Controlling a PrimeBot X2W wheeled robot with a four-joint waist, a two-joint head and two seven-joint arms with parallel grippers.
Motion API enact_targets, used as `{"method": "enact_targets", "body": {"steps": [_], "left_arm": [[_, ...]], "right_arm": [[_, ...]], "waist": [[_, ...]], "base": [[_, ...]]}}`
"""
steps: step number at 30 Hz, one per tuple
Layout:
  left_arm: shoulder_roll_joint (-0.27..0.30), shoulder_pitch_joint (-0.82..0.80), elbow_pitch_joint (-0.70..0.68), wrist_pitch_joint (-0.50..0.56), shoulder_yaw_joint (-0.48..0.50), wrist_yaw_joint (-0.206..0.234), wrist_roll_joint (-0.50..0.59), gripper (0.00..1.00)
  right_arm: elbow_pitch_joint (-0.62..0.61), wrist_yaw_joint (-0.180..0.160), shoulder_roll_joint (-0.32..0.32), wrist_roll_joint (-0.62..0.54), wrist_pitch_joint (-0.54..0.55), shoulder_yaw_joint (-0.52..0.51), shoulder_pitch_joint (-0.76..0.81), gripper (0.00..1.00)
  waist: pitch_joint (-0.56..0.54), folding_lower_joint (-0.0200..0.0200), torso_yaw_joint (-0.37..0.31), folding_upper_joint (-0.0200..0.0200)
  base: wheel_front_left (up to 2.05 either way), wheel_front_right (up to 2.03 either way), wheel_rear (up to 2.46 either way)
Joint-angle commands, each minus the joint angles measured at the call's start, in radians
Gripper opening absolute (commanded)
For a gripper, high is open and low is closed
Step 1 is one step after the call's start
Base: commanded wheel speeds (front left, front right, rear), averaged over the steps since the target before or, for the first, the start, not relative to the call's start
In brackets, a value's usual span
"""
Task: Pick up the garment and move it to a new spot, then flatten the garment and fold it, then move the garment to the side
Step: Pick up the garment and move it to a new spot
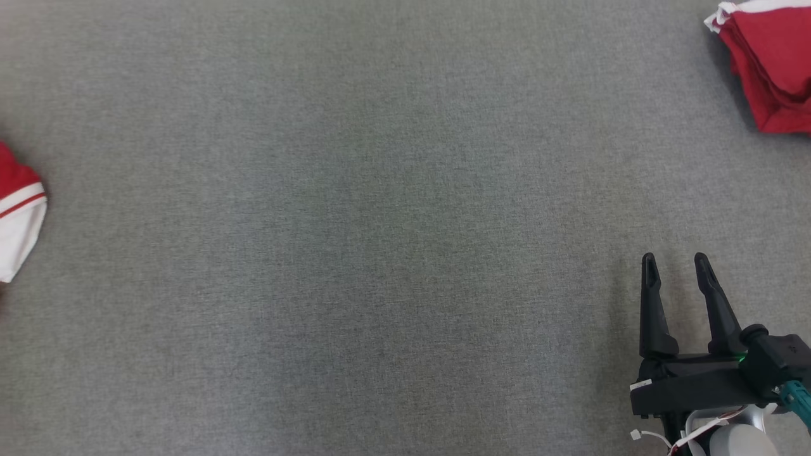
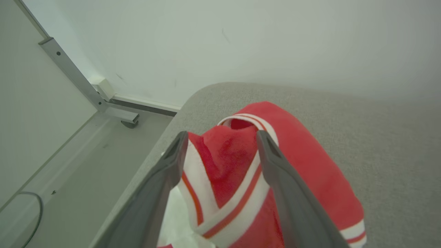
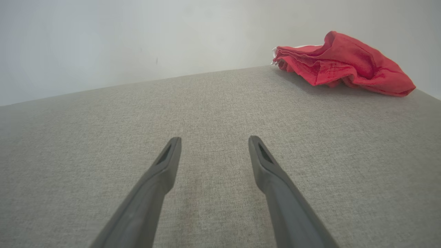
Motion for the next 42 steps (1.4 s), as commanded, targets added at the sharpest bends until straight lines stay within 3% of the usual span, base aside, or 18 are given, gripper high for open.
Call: {"method": "enact_targets", "body": {"steps": [1,12,13,14,15,21,29,37,42], "left_arm": [[0.002,-0.007,0.027,0.024,-0.003,-0.001,-0.015,1.00],[-0.045,-0.053,0.200,0.175,-0.063,-0.024,-0.057,1.00],[-0.050,-0.057,0.207,0.170,-0.065,-0.024,-0.058,0.75],[-0.052,-0.058,0.215,0.163,-0.071,-0.021,-0.052,0.06],[-0.056,-0.061,0.218,0.156,-0.079,-0.021,-0.043,0.00],[-0.055,-0.085,0.216,0.056,-0.100,-0.013,-0.019,0.00],[-0.048,-0.153,0.097,-0.076,-0.155,-0.025,0.015,0.00],[-0.077,-0.236,-0.123,-0.071,-0.255,-0.031,0.051,0.00],[-0.130,-0.285,-0.303,-0.010,-0.328,-0.034,0.030,0.00]], "right_arm": [[-0.003,-0.002,0.009,-0.013,-0.005,-0.001,-0.005,1.00],[-0.010,-0.002,-0.004,-0.017,0.006,0.002,-0.020,1.00],[-0.012,-0.002,-0.004,-0.019,0.008,0.002,-0.020,1.00],[-0.014,-0.002,-0.005,-0.021,0.011,0.002,-0.021,1.00],[-0.016,-0.002,-0.007,-0.024,0.012,0.003,-0.022,1.00],[-0.016,-0.002,-0.012,-0.021,0.016,-0.006,-0.011,1.00],[0.020,-0.002,0.002,-0.001,-0.001,0.007,0.010,1.00],[0.075,-0.002,0.020,0.013,-0.024,0.031,0.014,1.00],[0.119,-0.002,0.031,0.032,-0.042,0.043,0.023,1.00]], "waist": [[0.018,-0.0001,-0.016,-0.0002],[0.030,-0.0001,0.006,-0.0002],[0.029,-0.0001,0.008,-0.0002],[0.028,-0.0001,0.009,-0.0002],[0.026,-0.0001,0.010,-0.0002],[-0.010,-0.0001,0.020,-0.0002],[-0.089,-0.0001,0.053,-0.0002],[-0.161,-0.0001,0.040,-0.0002],[-0.213,-0.0001,-0.008,-0.0002]], "base": [[0.00,0.00,0.00],[0.00,0.00,0.00],[0.00,0.00,0.00],[0.00,0.00,0.00],[0.00,0.00,0.00],[0.00,0.00,0.00],[0.00,0.00,0.00],[0.00,0.00,0.00],[0.00,0.00,0.00]]}}
